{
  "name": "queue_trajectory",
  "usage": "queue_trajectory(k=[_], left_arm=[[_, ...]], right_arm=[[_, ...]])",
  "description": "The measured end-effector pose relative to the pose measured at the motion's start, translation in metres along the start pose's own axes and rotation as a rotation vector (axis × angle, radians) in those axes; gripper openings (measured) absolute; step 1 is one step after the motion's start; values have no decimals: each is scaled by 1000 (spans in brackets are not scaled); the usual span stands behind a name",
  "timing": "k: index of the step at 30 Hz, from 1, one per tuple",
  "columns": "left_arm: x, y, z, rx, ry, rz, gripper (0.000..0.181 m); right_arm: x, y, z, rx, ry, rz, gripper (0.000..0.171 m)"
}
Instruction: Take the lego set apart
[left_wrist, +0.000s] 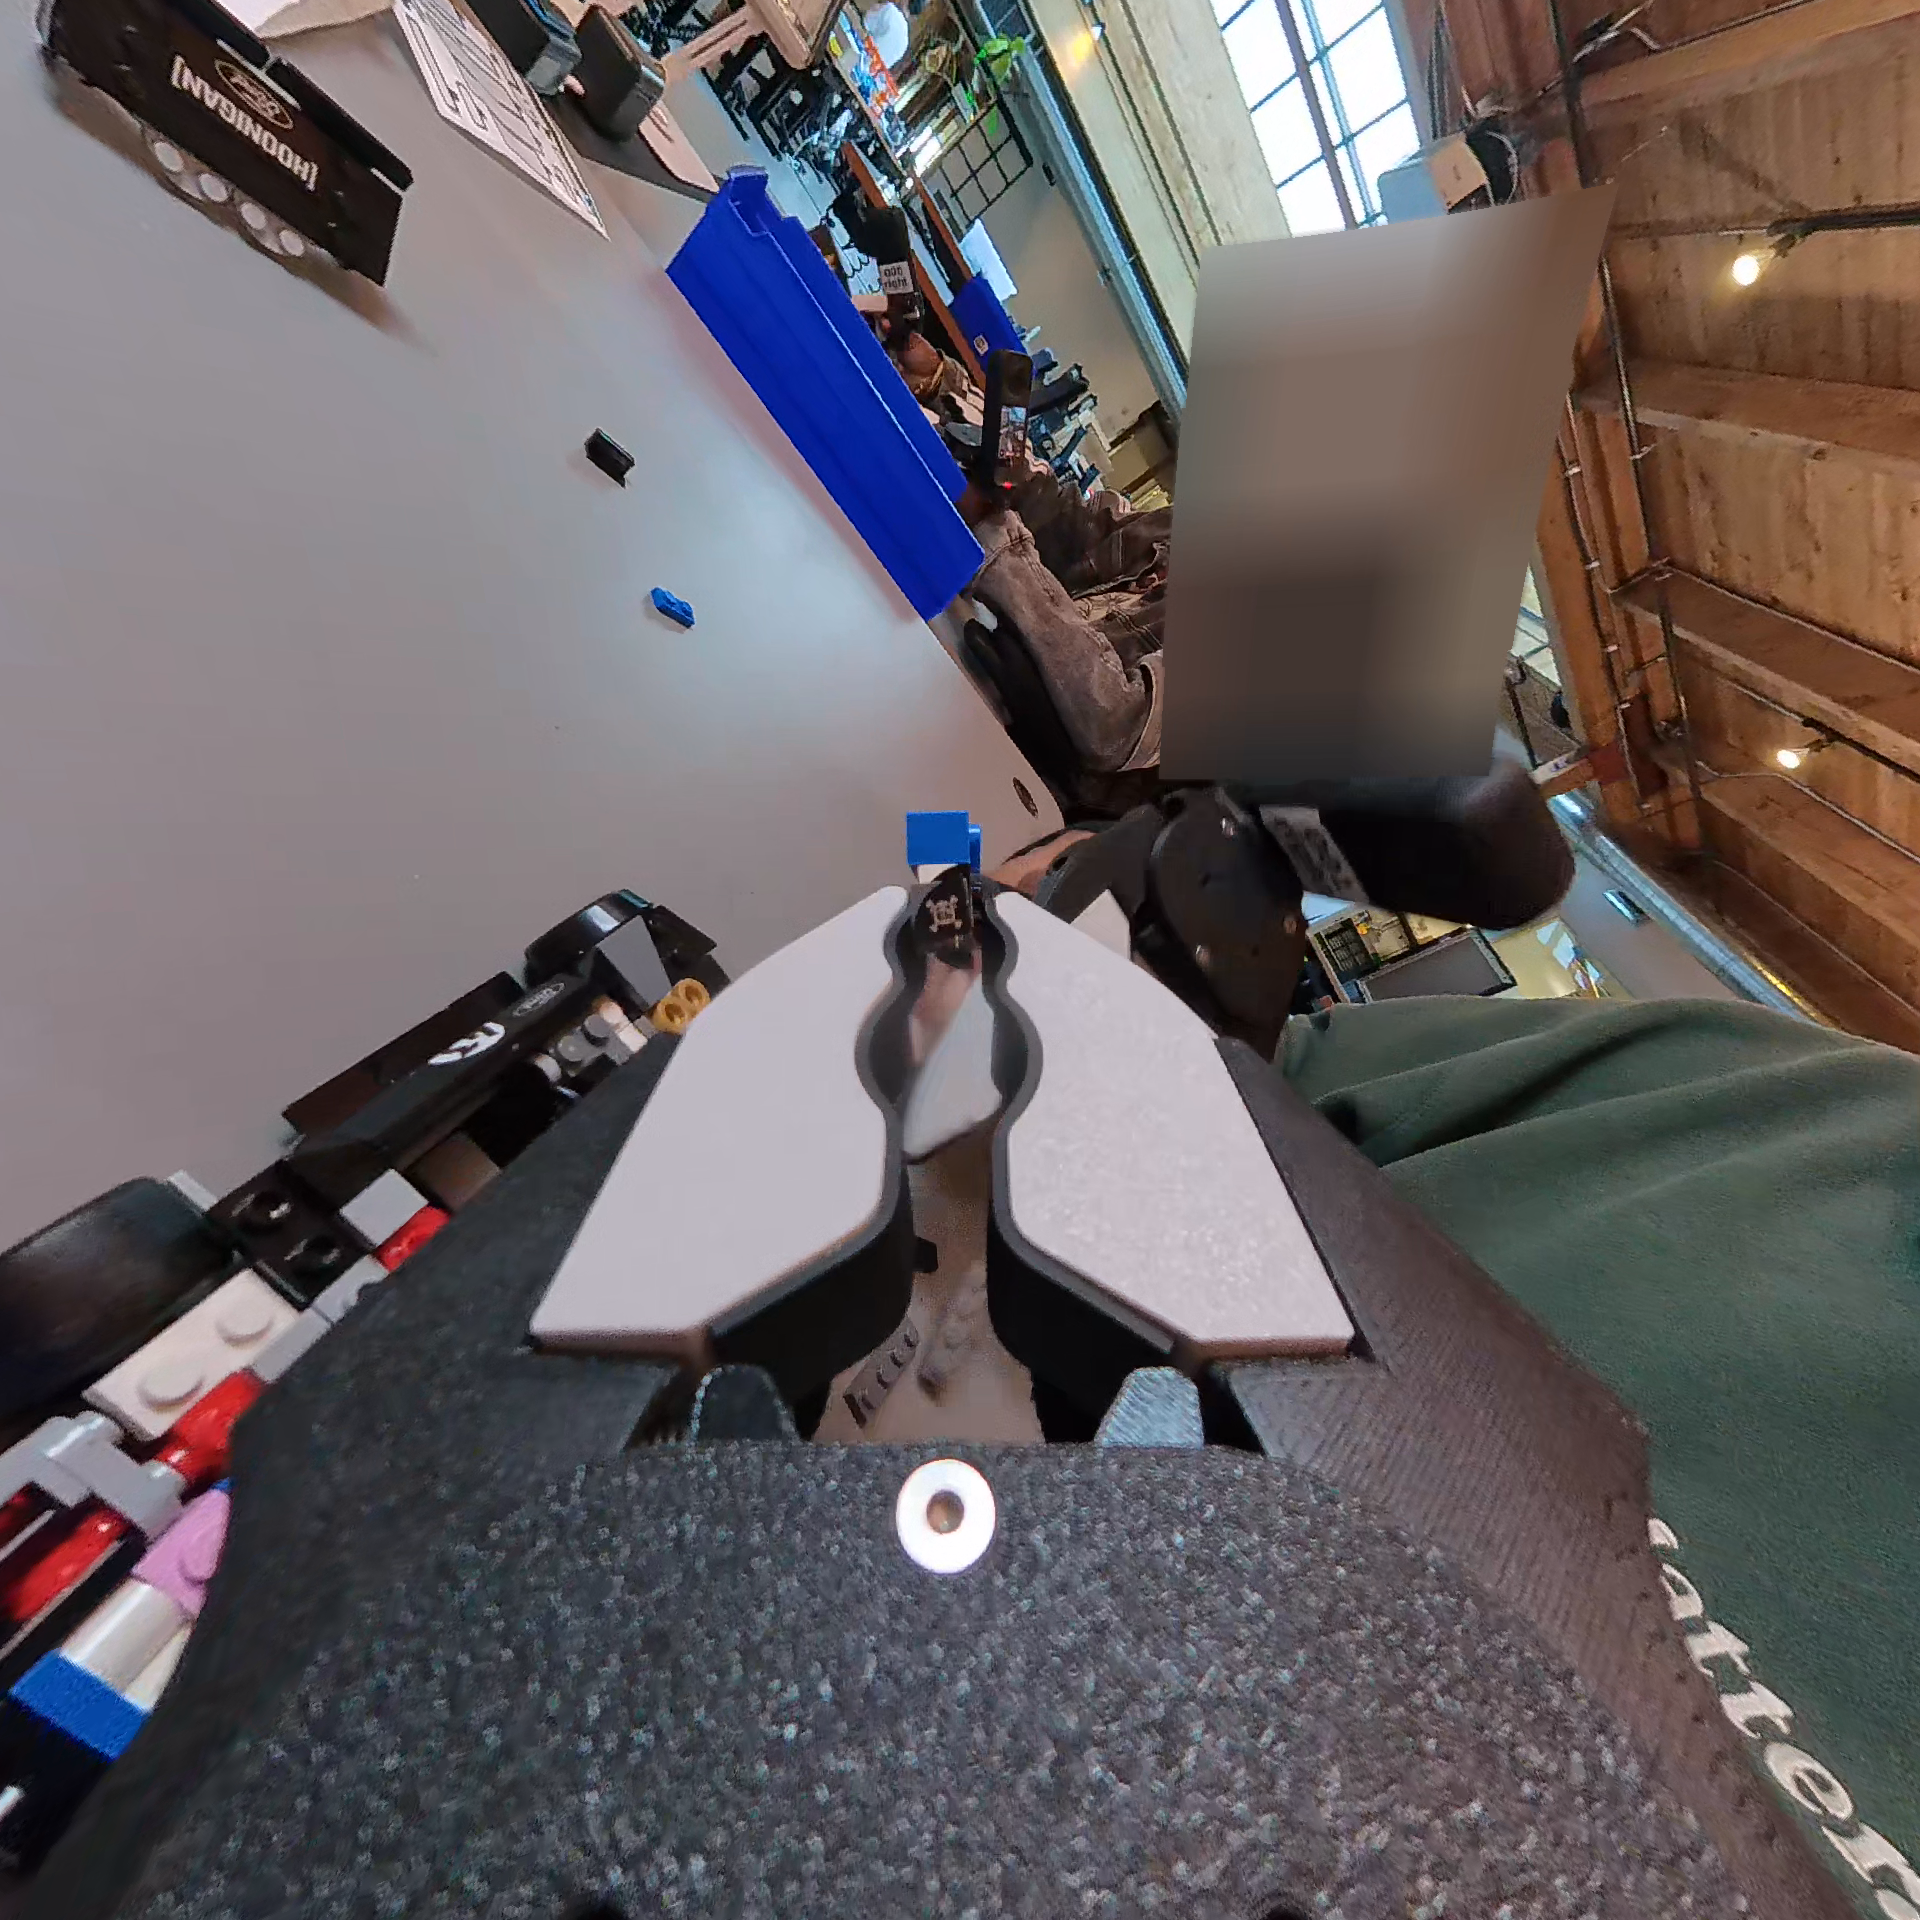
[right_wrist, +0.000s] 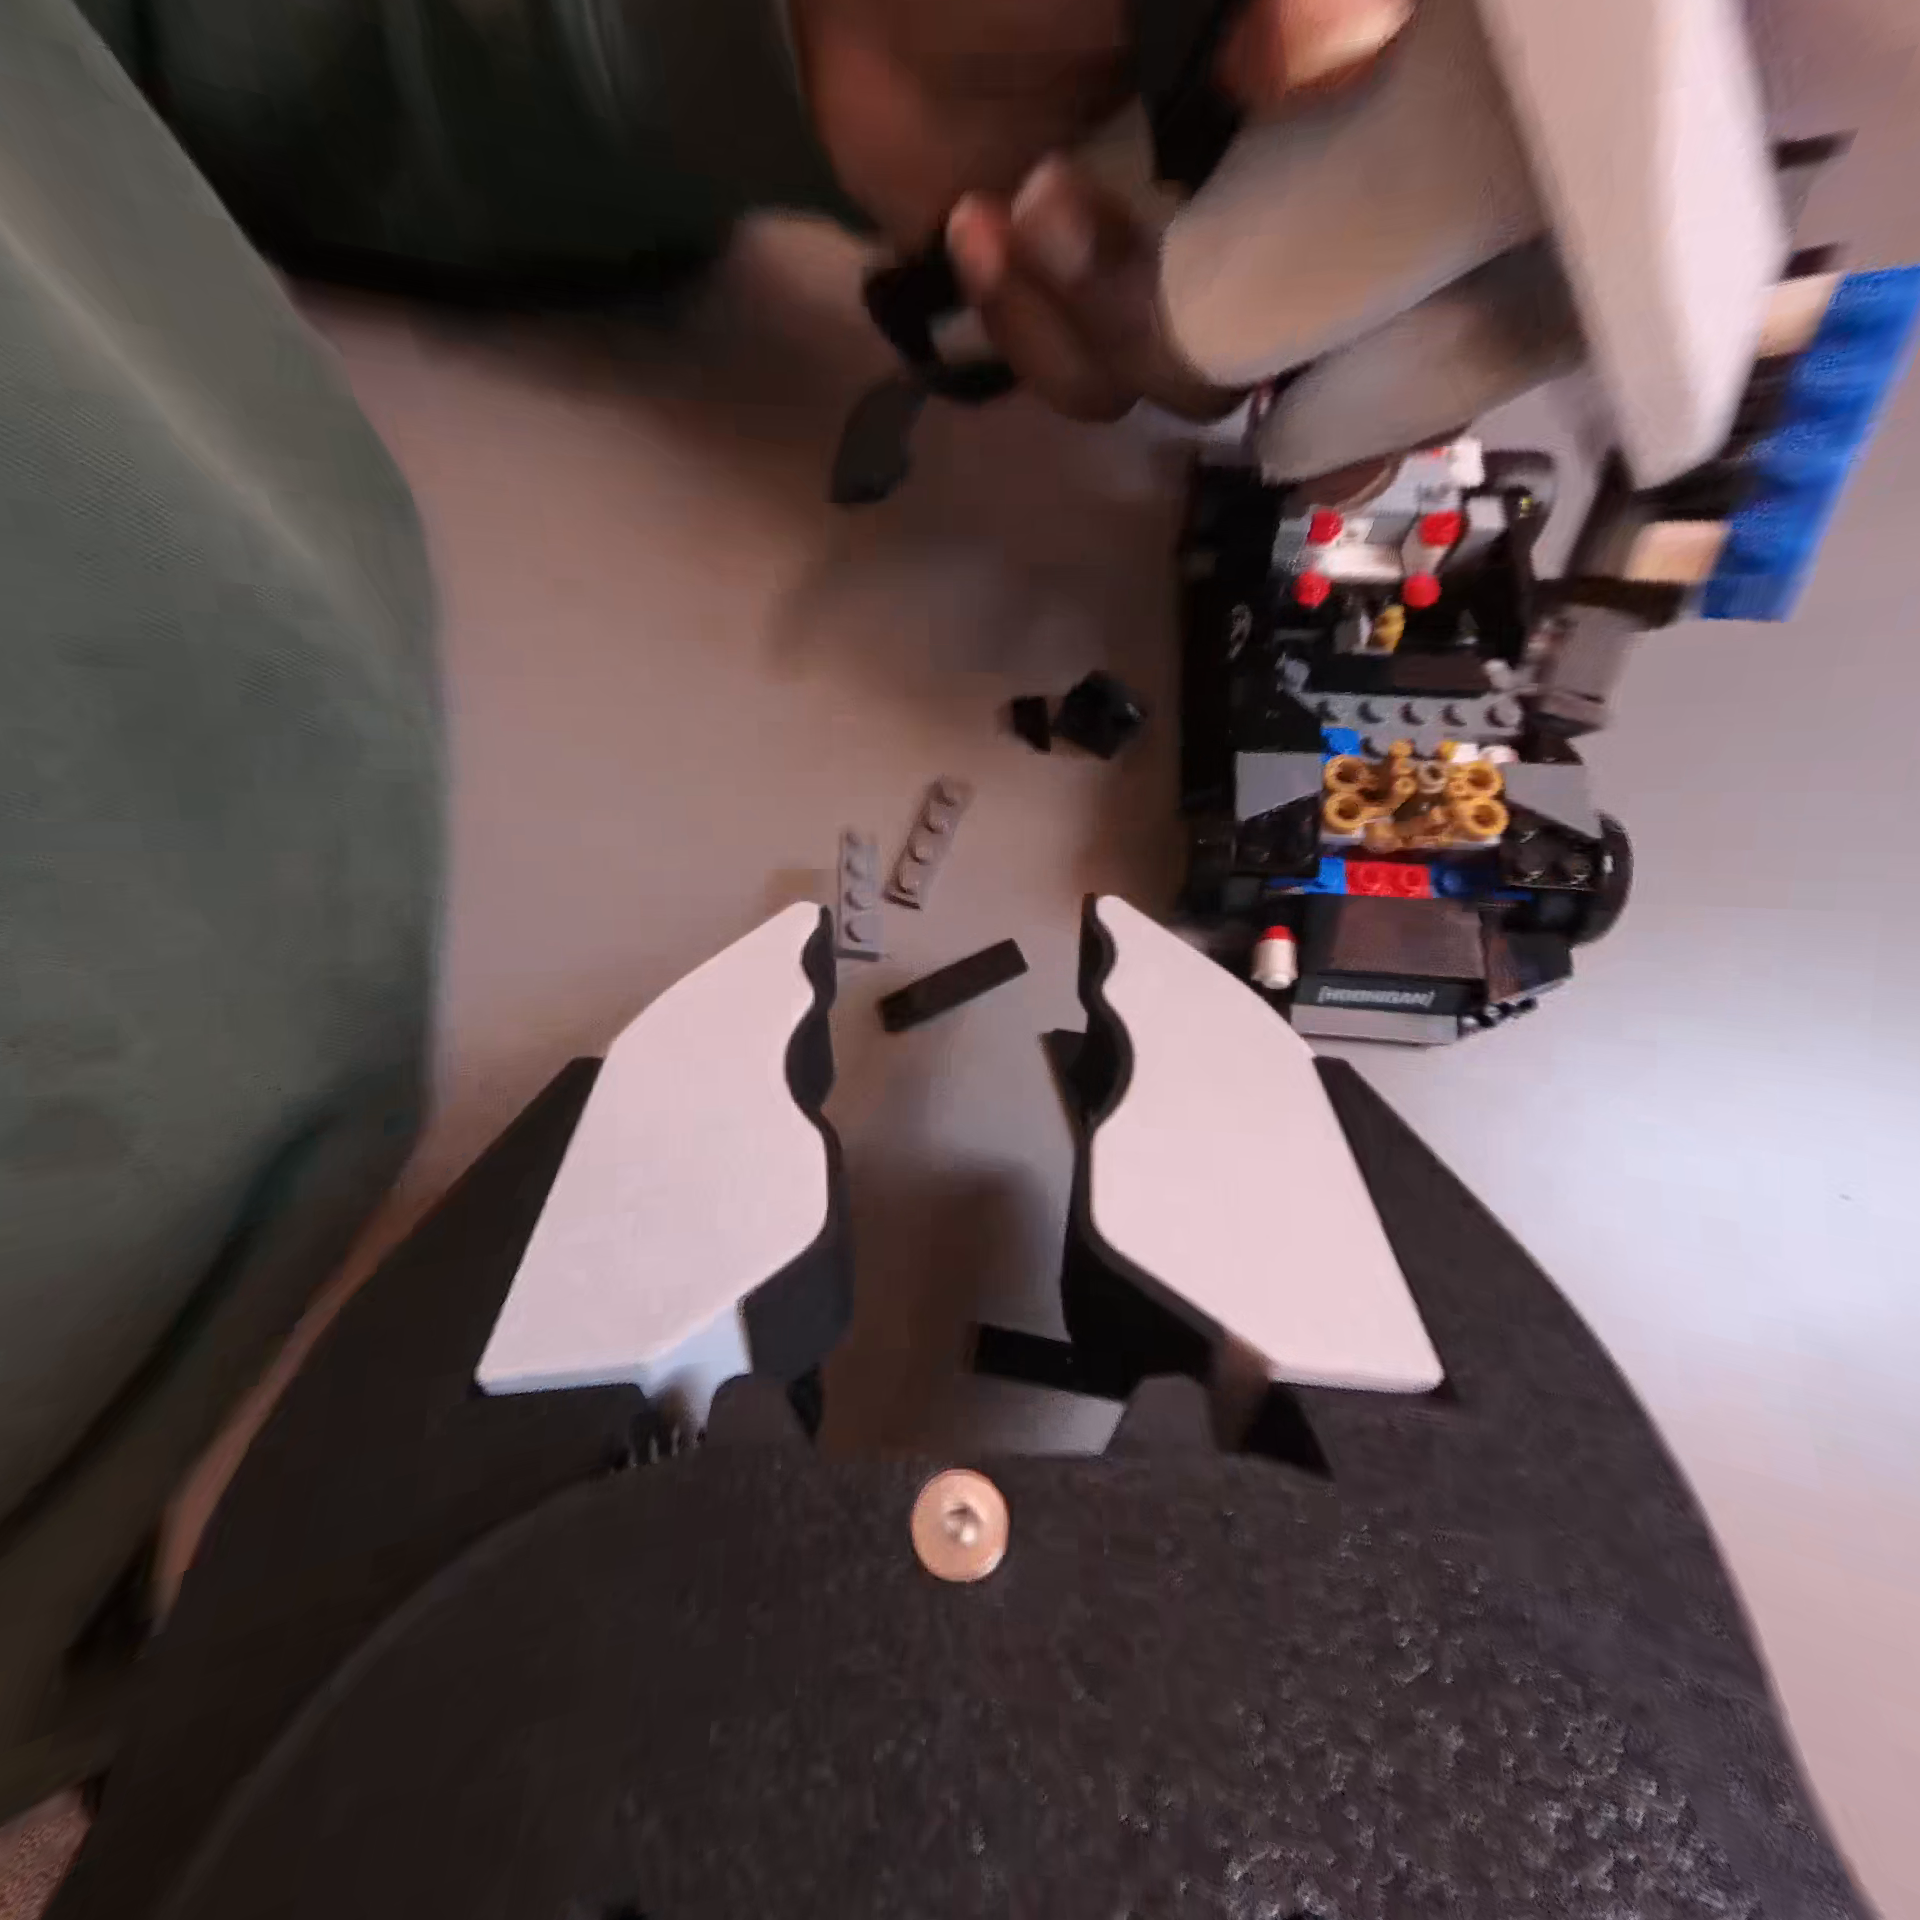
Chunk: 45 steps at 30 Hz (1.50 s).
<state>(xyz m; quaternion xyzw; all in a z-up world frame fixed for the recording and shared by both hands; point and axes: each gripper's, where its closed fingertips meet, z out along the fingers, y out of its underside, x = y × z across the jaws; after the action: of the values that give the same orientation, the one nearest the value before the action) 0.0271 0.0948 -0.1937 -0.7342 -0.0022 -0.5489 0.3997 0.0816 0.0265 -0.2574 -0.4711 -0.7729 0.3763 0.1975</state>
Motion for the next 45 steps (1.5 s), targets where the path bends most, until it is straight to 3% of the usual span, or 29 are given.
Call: queue_trajectory(k=[3,6,14,17,25,30,37,45], left_arm=[[1,3,1,-12,7,-1,10],[2,6,2,-28,9,4,10],[13,22,4,-138,103,-8,9],[26,30,5,-198,195,-35,10],[55,51,5,-334,369,-51,10],[61,64,5,-410,404,-38,10],[63,76,6,-475,429,-45,10],[62,81,6,-492,420,-56,10]], right_arm=[[8,14,14,-131,112,-111,68],[8,4,12,-72,117,-105,74],[29,-33,-39,235,125,19,60],[38,-33,-46,205,143,-63,55],[15,-64,-47,205,-50,-339,55],[8,-66,-50,226,-158,-360,42],[-4,-53,-43,164,-213,-374,37],[-7,-48,-35,124,-154,-442,35]])
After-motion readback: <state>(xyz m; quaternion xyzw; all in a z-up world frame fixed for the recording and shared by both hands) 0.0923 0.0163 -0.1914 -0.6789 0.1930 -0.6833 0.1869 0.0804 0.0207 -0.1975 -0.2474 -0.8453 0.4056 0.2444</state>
